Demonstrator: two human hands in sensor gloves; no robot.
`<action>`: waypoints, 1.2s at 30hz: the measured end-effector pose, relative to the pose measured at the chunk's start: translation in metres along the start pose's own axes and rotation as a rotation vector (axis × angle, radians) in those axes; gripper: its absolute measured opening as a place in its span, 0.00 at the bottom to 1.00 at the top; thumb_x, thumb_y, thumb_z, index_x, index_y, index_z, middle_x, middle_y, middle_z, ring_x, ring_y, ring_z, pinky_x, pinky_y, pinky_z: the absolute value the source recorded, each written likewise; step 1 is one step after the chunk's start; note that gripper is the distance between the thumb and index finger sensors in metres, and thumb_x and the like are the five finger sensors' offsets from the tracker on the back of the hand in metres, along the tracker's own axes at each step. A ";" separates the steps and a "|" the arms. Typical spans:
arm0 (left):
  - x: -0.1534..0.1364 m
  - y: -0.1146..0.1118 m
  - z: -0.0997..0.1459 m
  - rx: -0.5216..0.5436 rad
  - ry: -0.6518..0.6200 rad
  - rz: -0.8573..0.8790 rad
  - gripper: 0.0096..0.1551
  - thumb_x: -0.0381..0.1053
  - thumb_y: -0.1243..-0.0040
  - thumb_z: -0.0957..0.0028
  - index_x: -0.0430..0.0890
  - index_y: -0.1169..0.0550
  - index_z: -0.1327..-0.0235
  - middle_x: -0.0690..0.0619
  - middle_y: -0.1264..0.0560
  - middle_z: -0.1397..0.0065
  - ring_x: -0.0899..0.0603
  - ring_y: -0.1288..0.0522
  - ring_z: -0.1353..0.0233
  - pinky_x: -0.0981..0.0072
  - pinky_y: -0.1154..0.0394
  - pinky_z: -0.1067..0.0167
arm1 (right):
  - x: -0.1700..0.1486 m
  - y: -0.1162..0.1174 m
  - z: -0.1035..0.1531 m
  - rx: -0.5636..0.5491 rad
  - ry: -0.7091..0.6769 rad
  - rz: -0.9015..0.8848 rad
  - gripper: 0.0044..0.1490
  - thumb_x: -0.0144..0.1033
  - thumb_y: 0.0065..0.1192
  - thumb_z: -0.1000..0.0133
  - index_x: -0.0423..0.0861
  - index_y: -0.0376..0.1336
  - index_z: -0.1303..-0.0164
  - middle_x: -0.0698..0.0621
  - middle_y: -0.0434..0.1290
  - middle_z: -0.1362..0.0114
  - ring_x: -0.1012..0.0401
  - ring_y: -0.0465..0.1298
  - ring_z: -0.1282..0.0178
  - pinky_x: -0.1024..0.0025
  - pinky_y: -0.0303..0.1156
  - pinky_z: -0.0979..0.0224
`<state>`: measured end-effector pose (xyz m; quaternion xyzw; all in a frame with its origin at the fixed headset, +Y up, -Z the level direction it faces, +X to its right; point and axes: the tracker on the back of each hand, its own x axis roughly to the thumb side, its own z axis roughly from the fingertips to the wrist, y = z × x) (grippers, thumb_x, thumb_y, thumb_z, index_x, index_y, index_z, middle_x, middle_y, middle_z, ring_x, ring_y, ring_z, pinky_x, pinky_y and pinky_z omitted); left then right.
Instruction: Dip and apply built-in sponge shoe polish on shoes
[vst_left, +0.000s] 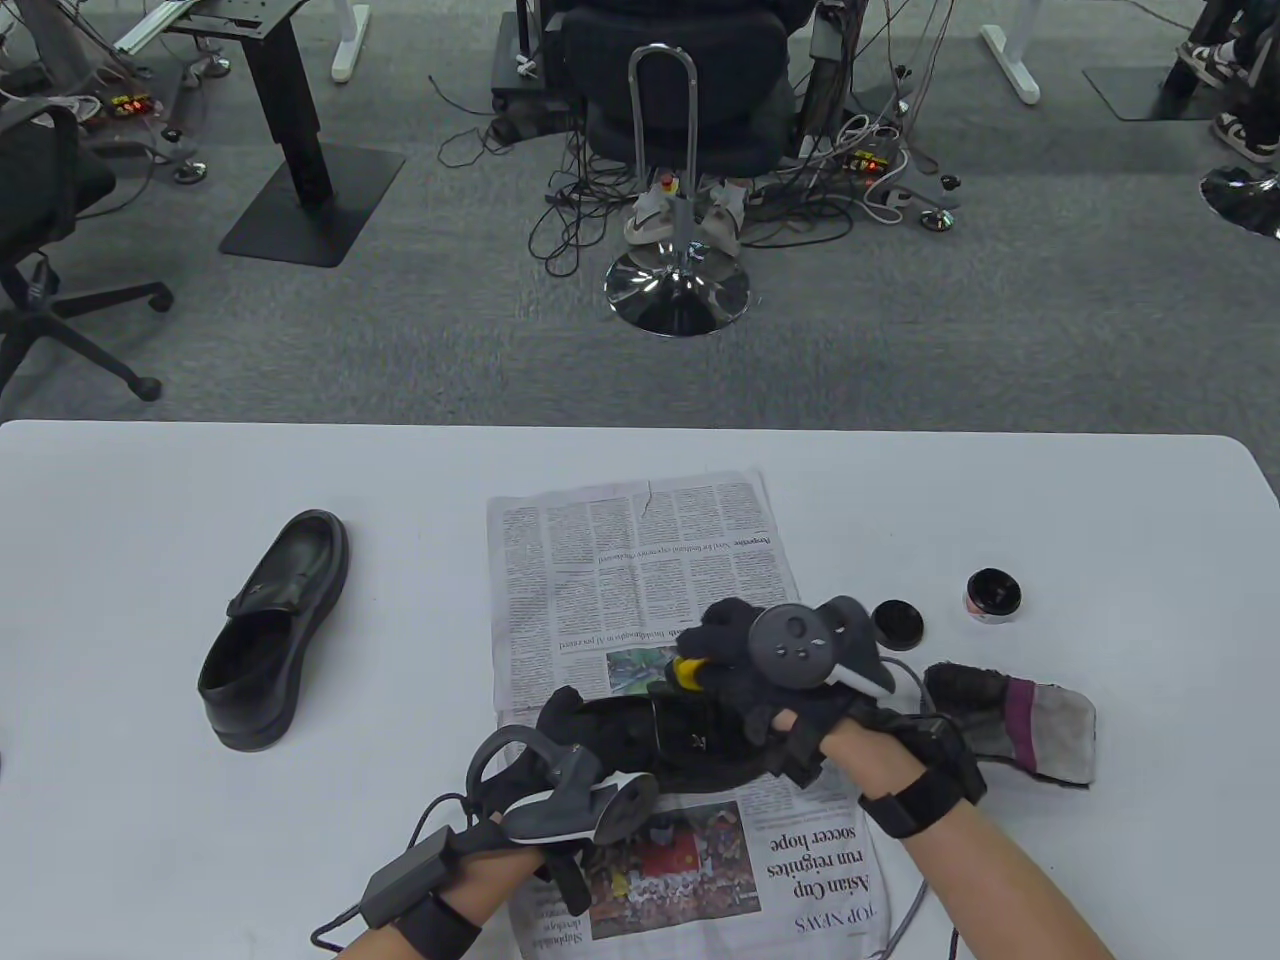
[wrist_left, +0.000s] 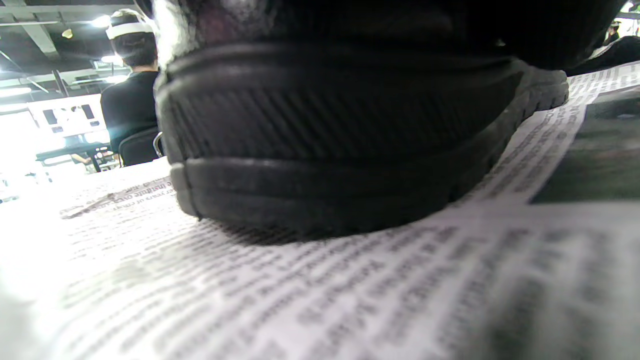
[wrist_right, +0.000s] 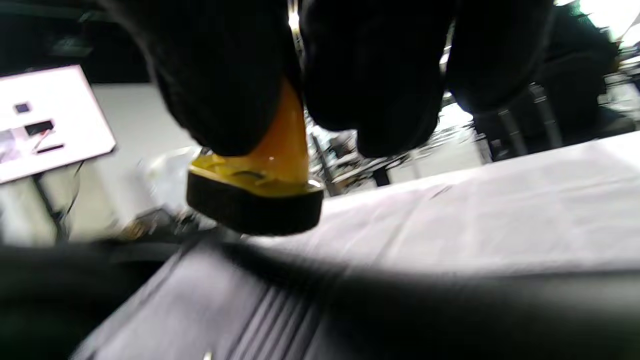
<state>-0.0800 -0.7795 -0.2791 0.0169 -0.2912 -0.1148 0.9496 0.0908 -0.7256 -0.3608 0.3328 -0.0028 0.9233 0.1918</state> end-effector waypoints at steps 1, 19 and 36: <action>0.000 0.000 0.000 0.000 -0.001 -0.001 0.20 0.73 0.44 0.55 0.69 0.24 0.53 0.68 0.20 0.48 0.54 0.22 0.46 0.33 0.40 0.25 | 0.004 0.009 -0.001 0.004 0.000 -0.001 0.29 0.41 0.71 0.54 0.51 0.71 0.41 0.44 0.71 0.30 0.45 0.80 0.35 0.41 0.74 0.31; 0.003 0.001 0.000 0.009 0.006 -0.010 0.17 0.72 0.43 0.54 0.69 0.23 0.55 0.67 0.20 0.48 0.53 0.21 0.47 0.33 0.40 0.25 | 0.011 0.025 0.013 -0.085 -0.182 0.165 0.29 0.46 0.74 0.58 0.48 0.73 0.47 0.48 0.81 0.46 0.50 0.85 0.45 0.44 0.77 0.33; 0.002 0.001 -0.001 0.008 -0.003 -0.001 0.17 0.72 0.43 0.54 0.69 0.23 0.55 0.67 0.20 0.48 0.54 0.22 0.46 0.32 0.40 0.25 | 0.023 0.034 0.012 0.006 -0.226 0.123 0.29 0.43 0.77 0.59 0.46 0.76 0.49 0.46 0.82 0.48 0.48 0.85 0.48 0.42 0.76 0.34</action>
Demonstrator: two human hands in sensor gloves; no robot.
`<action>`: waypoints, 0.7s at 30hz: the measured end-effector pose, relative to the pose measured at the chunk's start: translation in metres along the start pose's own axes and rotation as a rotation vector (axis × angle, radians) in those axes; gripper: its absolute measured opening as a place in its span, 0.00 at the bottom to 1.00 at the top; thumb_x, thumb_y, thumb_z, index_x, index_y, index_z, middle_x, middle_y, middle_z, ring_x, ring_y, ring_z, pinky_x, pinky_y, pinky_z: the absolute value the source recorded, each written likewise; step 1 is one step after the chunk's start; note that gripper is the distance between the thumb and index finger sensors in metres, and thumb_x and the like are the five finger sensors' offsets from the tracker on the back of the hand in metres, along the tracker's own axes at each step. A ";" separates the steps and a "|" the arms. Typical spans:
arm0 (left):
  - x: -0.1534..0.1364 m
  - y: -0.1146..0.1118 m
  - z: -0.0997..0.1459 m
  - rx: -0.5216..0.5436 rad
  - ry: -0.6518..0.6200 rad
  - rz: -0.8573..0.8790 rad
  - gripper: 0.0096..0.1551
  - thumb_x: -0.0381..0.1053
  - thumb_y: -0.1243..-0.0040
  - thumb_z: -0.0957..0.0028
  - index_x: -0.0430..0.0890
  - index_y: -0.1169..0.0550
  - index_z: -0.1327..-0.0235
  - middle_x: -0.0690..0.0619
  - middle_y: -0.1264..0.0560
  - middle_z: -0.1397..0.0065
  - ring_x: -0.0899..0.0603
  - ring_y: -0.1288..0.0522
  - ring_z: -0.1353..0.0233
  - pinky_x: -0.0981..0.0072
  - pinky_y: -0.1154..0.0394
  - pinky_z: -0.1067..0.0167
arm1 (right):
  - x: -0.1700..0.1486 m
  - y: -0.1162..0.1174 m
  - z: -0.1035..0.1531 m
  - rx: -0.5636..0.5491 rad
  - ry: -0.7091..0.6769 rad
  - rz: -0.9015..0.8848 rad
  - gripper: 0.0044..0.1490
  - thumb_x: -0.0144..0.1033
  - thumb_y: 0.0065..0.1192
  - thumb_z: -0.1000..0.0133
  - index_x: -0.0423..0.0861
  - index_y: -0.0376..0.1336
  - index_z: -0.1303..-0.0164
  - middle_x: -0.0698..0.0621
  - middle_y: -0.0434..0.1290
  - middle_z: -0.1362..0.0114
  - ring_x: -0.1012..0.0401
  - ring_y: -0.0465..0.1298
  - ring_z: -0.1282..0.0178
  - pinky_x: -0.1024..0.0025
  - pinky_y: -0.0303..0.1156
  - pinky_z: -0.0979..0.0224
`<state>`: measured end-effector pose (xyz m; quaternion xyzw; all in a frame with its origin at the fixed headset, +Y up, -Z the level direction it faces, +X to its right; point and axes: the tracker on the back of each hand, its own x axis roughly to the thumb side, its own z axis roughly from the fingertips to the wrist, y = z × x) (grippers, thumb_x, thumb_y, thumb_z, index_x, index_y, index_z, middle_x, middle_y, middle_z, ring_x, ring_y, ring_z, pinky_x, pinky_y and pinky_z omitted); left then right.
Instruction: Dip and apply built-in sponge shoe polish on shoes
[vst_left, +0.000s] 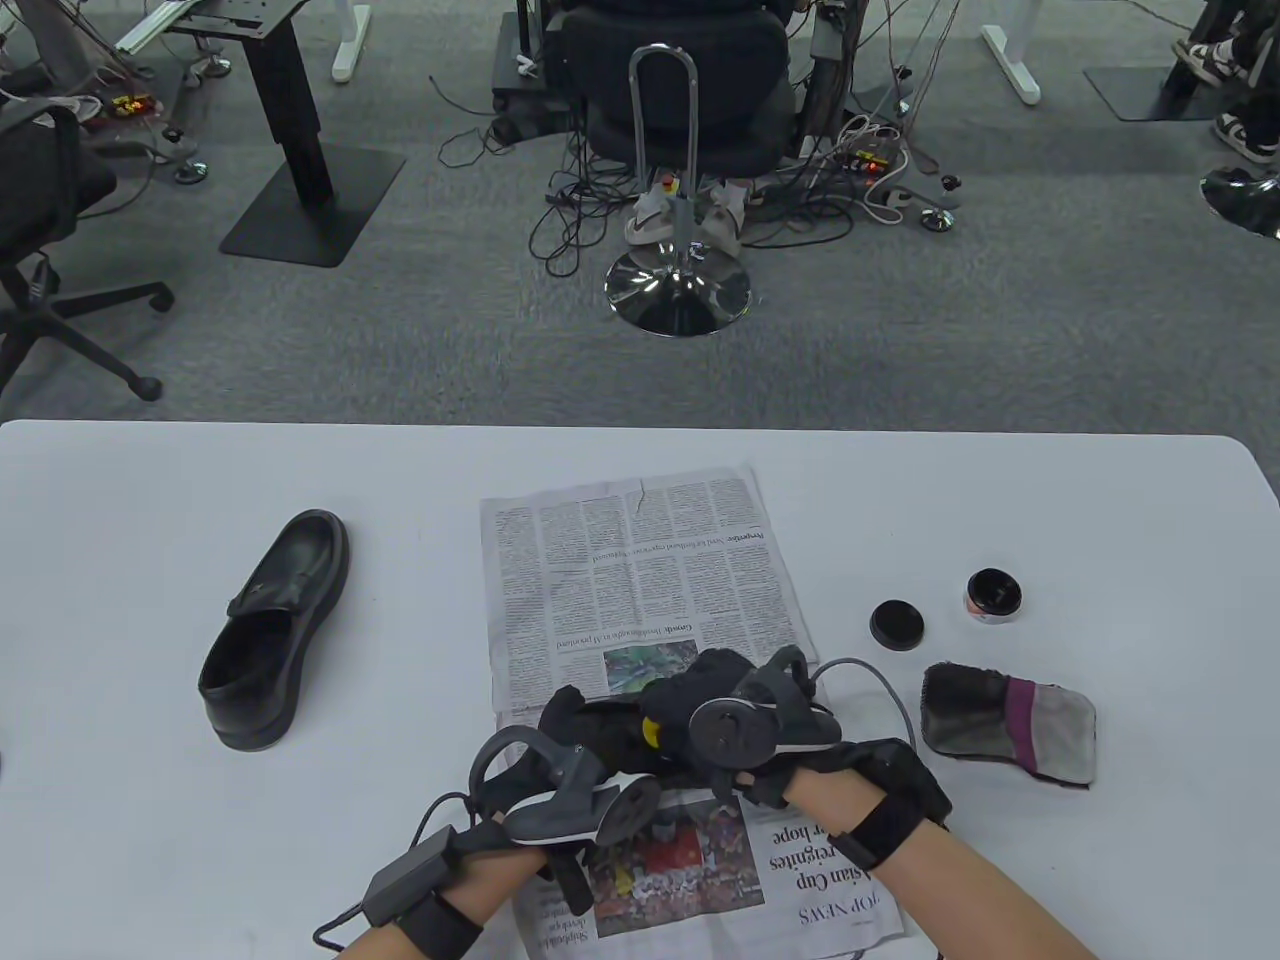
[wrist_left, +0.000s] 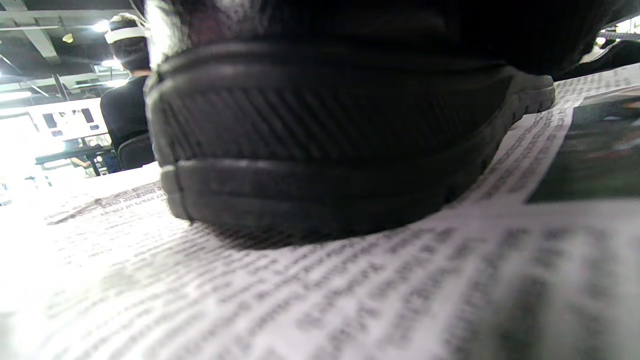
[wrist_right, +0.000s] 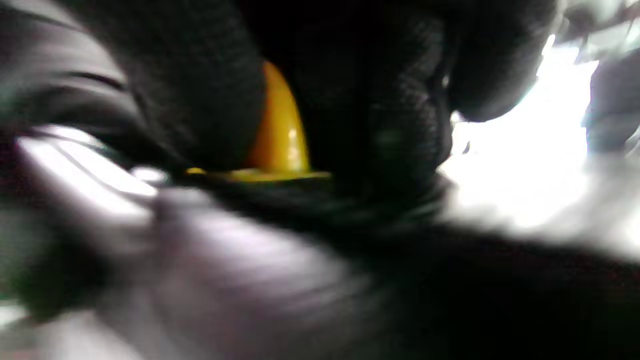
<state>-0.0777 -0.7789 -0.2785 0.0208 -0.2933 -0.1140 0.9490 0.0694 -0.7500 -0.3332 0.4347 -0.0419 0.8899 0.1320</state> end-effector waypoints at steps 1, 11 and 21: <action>0.000 0.000 0.000 0.001 -0.004 0.001 0.17 0.72 0.43 0.54 0.69 0.23 0.55 0.67 0.20 0.48 0.54 0.22 0.46 0.32 0.40 0.25 | -0.003 -0.003 0.002 -0.070 0.055 0.029 0.29 0.44 0.77 0.59 0.47 0.76 0.49 0.47 0.82 0.49 0.49 0.86 0.49 0.42 0.76 0.34; -0.001 -0.001 0.000 0.000 -0.008 0.014 0.17 0.71 0.43 0.54 0.69 0.23 0.56 0.67 0.20 0.48 0.53 0.22 0.47 0.32 0.40 0.25 | -0.017 -0.008 -0.001 -0.139 0.163 0.181 0.29 0.45 0.76 0.58 0.47 0.76 0.48 0.47 0.82 0.49 0.50 0.86 0.51 0.43 0.77 0.35; -0.001 -0.001 -0.001 -0.003 -0.004 0.009 0.17 0.72 0.43 0.54 0.69 0.23 0.56 0.68 0.20 0.48 0.53 0.22 0.47 0.33 0.40 0.25 | -0.019 -0.006 0.001 0.003 0.070 0.073 0.28 0.47 0.77 0.60 0.48 0.77 0.51 0.48 0.83 0.51 0.51 0.87 0.52 0.45 0.78 0.35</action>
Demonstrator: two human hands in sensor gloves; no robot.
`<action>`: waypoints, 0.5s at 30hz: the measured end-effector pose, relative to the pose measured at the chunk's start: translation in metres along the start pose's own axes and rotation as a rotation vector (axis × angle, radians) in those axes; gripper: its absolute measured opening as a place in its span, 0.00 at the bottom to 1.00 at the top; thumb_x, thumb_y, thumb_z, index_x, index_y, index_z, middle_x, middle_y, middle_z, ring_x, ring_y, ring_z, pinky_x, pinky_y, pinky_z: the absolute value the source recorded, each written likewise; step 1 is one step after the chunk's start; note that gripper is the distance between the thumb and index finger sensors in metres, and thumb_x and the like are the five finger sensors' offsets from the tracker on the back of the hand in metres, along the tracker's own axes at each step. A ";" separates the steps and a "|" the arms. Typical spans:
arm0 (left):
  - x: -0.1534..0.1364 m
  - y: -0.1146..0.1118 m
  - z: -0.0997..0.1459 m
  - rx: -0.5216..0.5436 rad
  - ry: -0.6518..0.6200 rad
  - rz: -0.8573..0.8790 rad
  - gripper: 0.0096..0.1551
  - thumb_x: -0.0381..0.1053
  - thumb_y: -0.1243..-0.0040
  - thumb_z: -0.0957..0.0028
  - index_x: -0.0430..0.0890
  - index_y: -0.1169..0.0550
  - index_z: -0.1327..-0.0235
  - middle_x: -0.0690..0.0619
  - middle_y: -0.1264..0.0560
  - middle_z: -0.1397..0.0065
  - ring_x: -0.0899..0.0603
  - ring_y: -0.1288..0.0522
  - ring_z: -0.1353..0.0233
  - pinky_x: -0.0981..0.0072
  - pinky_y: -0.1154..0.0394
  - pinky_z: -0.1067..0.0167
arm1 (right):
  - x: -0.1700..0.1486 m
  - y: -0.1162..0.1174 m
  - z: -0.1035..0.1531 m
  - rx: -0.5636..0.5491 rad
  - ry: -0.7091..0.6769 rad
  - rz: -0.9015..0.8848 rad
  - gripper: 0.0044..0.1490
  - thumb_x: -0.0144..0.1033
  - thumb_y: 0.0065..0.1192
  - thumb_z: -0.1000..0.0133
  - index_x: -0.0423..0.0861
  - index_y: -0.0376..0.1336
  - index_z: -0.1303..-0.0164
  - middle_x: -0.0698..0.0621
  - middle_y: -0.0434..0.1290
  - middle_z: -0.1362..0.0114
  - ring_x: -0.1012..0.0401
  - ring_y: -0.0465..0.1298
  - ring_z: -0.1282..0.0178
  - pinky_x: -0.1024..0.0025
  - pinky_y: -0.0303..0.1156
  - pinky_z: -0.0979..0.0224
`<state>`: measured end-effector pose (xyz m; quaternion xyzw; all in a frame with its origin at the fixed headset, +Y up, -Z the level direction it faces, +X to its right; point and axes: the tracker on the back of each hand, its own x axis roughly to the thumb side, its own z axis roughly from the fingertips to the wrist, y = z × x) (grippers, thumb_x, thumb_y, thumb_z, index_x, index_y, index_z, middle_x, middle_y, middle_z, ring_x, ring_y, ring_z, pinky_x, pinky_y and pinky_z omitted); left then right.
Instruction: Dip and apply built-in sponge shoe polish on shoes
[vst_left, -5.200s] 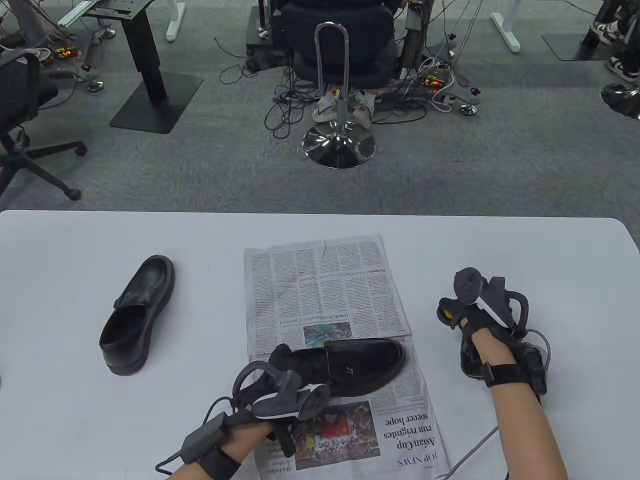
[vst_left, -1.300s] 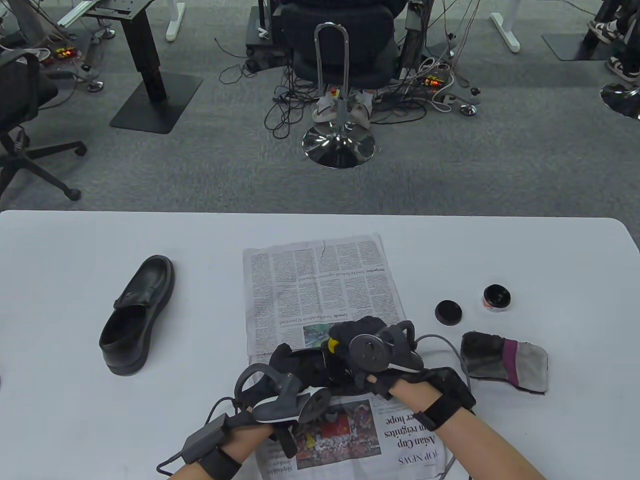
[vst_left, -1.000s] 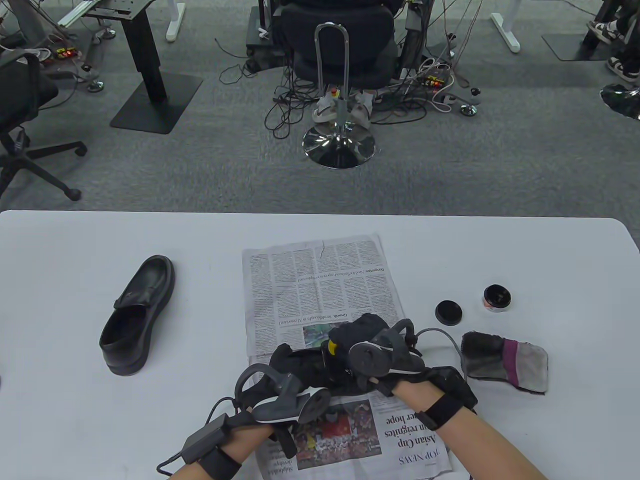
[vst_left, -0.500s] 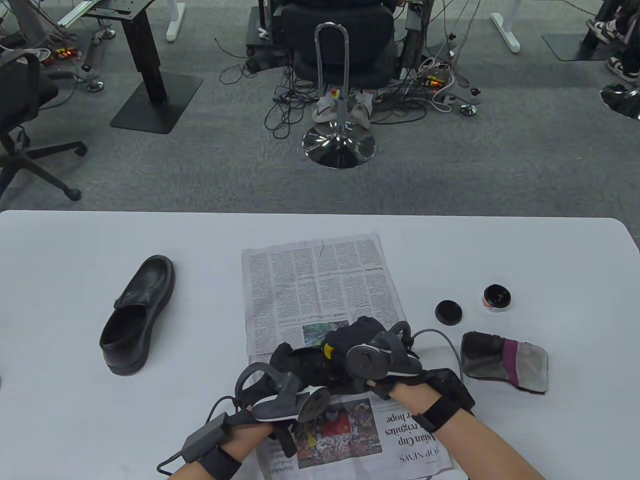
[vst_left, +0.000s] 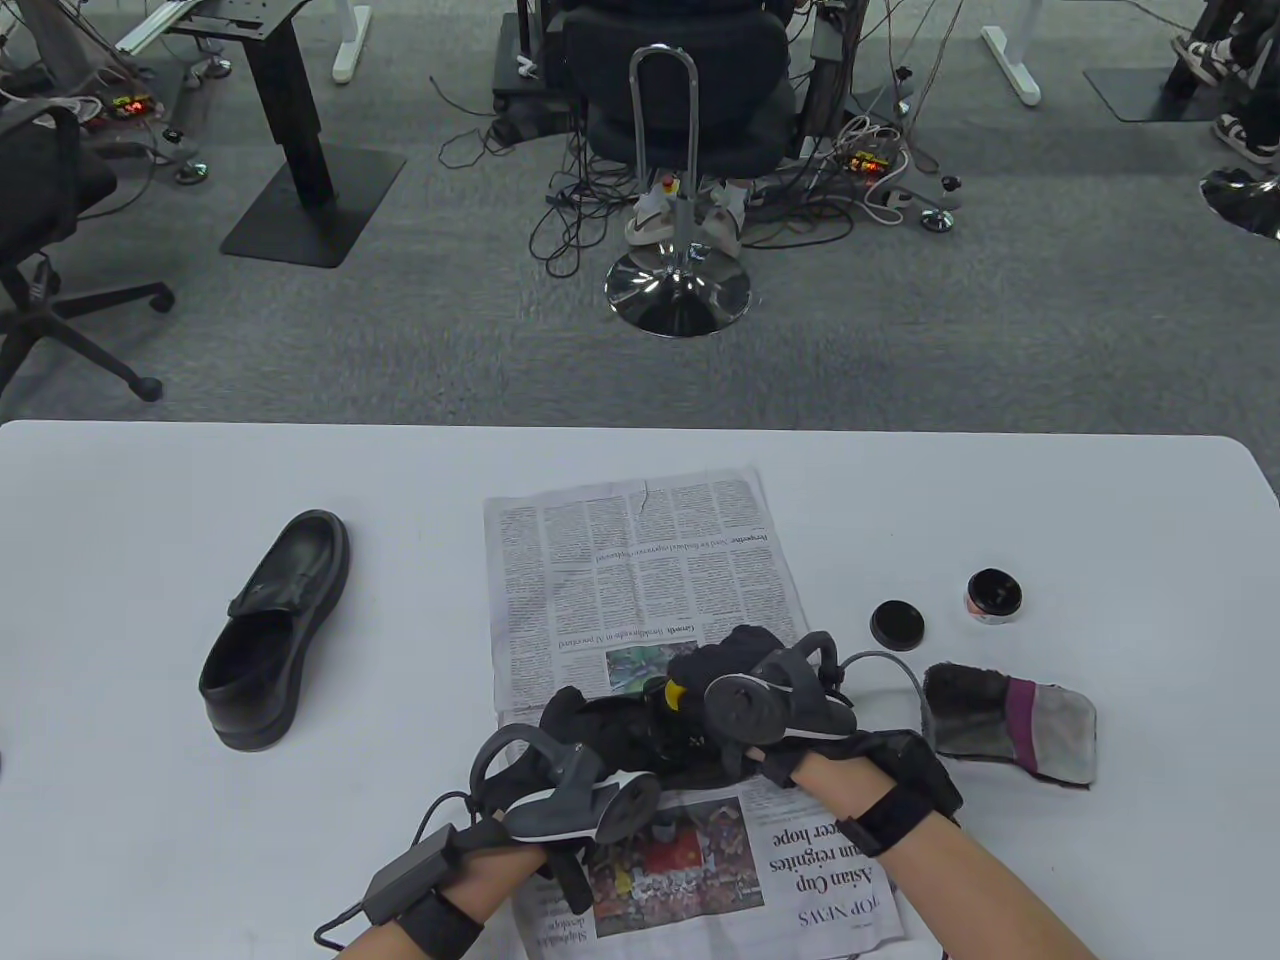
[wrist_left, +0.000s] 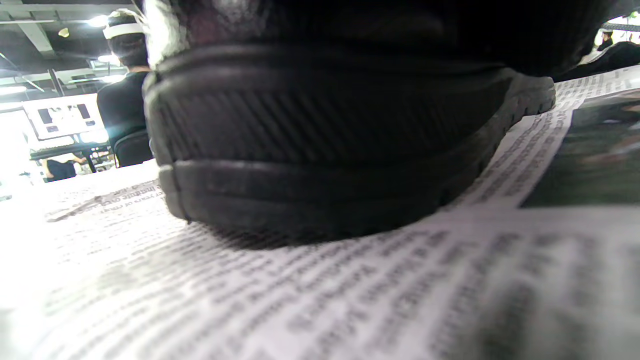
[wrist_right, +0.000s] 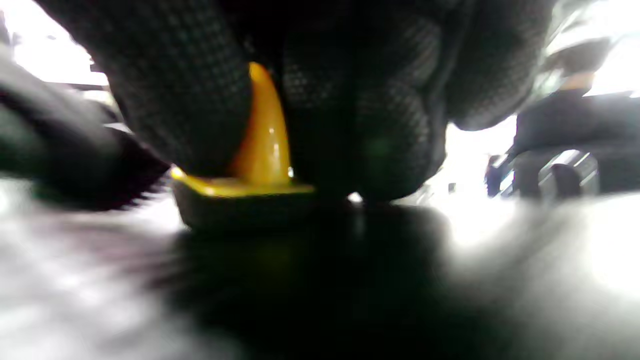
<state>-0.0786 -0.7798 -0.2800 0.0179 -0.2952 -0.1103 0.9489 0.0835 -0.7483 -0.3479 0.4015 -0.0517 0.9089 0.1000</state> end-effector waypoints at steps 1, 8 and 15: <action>0.000 0.000 0.000 0.000 0.001 0.000 0.17 0.72 0.43 0.54 0.69 0.23 0.56 0.68 0.20 0.48 0.54 0.22 0.47 0.33 0.40 0.25 | 0.000 0.000 -0.001 0.062 -0.027 -0.090 0.28 0.46 0.78 0.60 0.48 0.77 0.51 0.48 0.83 0.51 0.51 0.86 0.52 0.44 0.77 0.35; 0.000 0.000 -0.001 0.001 0.000 0.000 0.17 0.72 0.43 0.54 0.69 0.23 0.56 0.68 0.20 0.48 0.54 0.21 0.47 0.34 0.39 0.25 | -0.002 -0.001 -0.002 0.047 -0.005 -0.026 0.28 0.48 0.77 0.60 0.48 0.77 0.52 0.49 0.84 0.52 0.52 0.87 0.53 0.46 0.79 0.36; 0.000 0.000 -0.001 -0.001 0.003 0.000 0.17 0.72 0.43 0.54 0.69 0.23 0.56 0.67 0.20 0.48 0.54 0.21 0.47 0.34 0.40 0.25 | -0.006 -0.004 -0.001 0.049 0.025 0.023 0.28 0.48 0.78 0.61 0.48 0.77 0.53 0.49 0.84 0.53 0.52 0.87 0.54 0.46 0.79 0.36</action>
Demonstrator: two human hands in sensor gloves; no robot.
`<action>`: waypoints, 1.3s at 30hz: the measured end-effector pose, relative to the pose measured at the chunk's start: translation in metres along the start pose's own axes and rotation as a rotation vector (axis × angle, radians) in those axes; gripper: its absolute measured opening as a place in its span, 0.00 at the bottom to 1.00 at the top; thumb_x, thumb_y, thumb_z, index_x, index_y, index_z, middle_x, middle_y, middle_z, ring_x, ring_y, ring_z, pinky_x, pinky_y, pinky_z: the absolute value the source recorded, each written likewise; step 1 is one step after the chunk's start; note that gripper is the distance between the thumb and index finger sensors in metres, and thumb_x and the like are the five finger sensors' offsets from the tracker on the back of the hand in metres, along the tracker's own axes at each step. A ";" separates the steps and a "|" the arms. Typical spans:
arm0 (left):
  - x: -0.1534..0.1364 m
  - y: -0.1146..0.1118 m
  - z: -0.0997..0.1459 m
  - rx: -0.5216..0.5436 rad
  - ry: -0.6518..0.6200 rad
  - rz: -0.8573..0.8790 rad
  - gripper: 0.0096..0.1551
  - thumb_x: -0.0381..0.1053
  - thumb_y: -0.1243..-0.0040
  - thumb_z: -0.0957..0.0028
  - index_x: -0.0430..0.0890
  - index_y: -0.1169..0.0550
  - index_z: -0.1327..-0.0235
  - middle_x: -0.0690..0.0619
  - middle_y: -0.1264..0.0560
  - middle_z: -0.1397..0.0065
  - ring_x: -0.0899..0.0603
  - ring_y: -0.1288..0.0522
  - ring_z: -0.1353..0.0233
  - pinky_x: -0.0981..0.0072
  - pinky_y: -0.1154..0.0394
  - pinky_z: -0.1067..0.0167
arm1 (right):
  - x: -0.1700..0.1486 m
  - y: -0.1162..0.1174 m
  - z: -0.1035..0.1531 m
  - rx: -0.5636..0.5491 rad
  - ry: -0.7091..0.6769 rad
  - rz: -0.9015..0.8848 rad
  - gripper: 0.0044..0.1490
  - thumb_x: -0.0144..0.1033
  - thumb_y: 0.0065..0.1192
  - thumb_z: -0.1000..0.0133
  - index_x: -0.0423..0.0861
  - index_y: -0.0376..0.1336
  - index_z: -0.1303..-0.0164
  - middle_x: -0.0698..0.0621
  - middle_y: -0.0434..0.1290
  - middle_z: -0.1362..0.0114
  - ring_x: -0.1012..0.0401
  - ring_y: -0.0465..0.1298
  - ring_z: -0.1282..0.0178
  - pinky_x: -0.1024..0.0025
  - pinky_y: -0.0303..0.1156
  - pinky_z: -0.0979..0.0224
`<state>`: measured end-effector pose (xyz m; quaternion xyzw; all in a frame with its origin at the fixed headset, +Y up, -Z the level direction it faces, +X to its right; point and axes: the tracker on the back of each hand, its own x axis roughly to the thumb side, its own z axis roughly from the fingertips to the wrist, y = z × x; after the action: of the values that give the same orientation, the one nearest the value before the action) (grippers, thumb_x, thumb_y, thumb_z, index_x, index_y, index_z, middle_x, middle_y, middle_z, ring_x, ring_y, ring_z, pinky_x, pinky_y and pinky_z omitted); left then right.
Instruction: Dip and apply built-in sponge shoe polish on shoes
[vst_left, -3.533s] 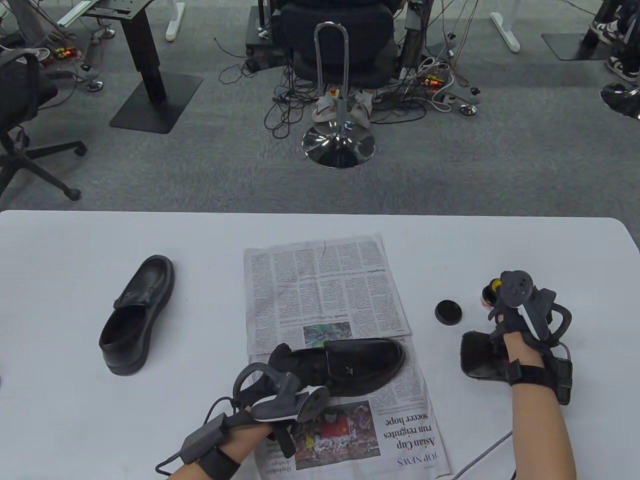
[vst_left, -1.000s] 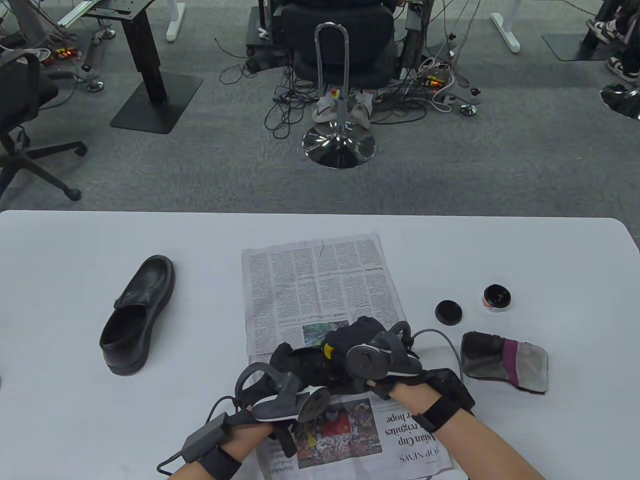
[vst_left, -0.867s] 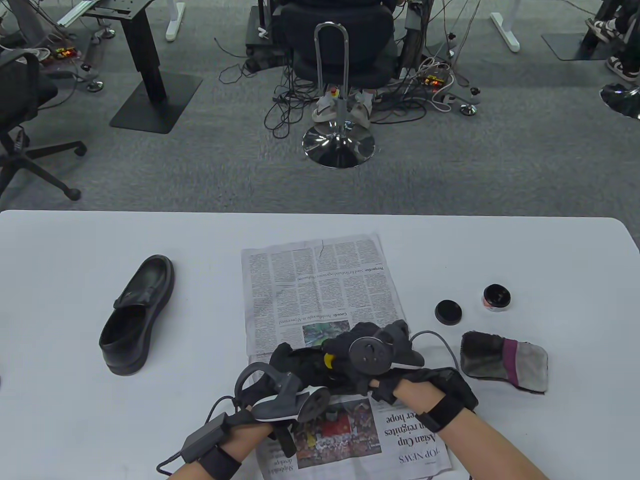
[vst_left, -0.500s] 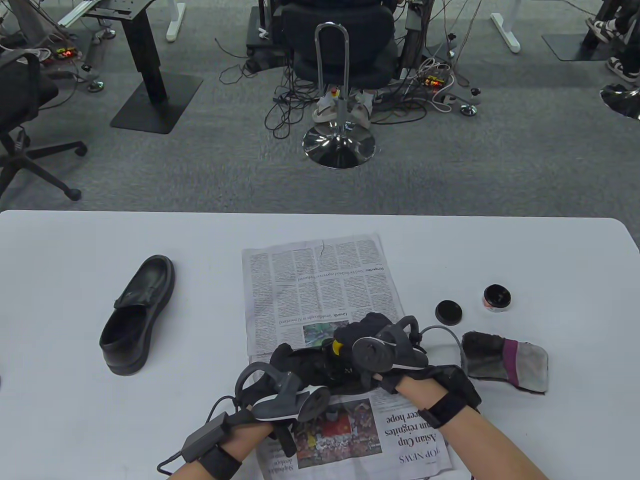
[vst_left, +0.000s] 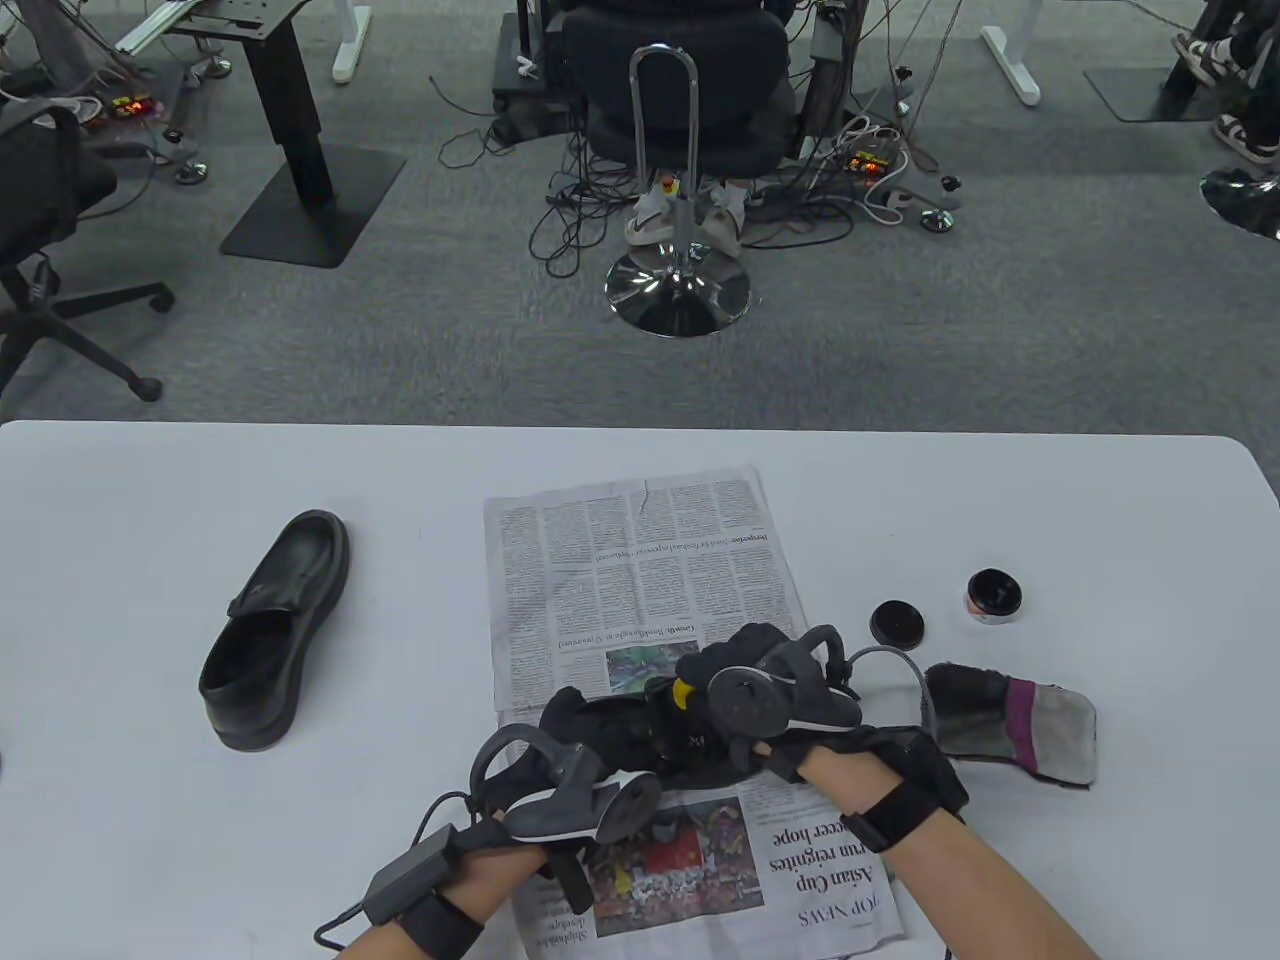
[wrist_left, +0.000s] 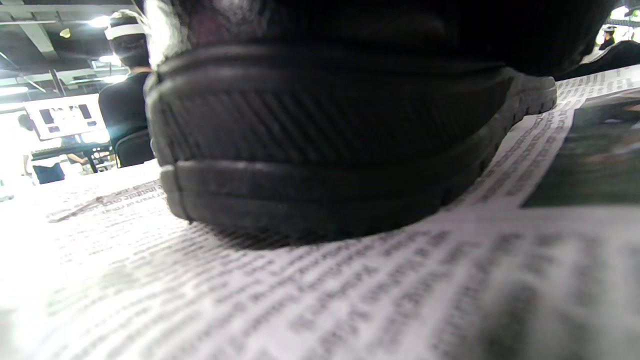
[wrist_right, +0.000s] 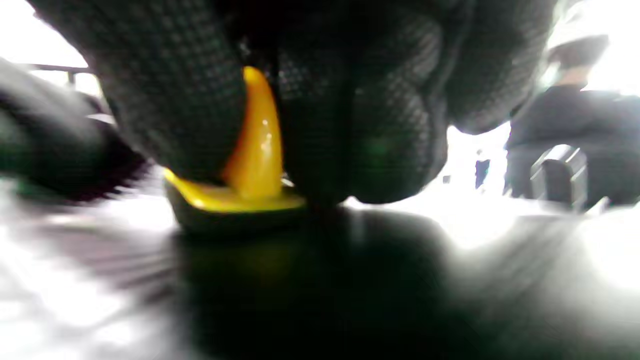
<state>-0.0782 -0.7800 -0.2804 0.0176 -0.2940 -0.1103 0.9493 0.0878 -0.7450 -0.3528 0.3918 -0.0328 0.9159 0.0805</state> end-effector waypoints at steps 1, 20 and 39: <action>0.000 0.000 0.000 0.000 0.000 0.000 0.17 0.72 0.43 0.54 0.69 0.23 0.56 0.68 0.20 0.48 0.54 0.21 0.47 0.34 0.39 0.25 | -0.001 0.000 -0.001 0.091 -0.028 -0.124 0.28 0.47 0.79 0.60 0.48 0.77 0.52 0.48 0.84 0.52 0.51 0.87 0.54 0.45 0.78 0.35; 0.001 0.000 -0.003 -0.012 0.017 -0.004 0.17 0.72 0.42 0.54 0.68 0.23 0.56 0.67 0.20 0.49 0.54 0.21 0.48 0.33 0.39 0.26 | -0.004 -0.012 -0.002 -0.025 0.179 0.183 0.28 0.45 0.77 0.60 0.45 0.78 0.52 0.46 0.84 0.54 0.50 0.86 0.59 0.45 0.79 0.40; 0.000 0.000 -0.001 -0.011 0.010 -0.001 0.17 0.72 0.42 0.55 0.68 0.22 0.57 0.66 0.20 0.50 0.53 0.21 0.48 0.33 0.39 0.26 | -0.021 -0.012 -0.003 0.229 0.132 -0.240 0.28 0.45 0.80 0.60 0.43 0.78 0.54 0.44 0.83 0.57 0.59 0.85 0.77 0.62 0.83 0.70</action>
<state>-0.0774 -0.7801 -0.2815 0.0133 -0.2886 -0.1123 0.9508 0.1027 -0.7354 -0.3701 0.3384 0.1239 0.9213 0.1460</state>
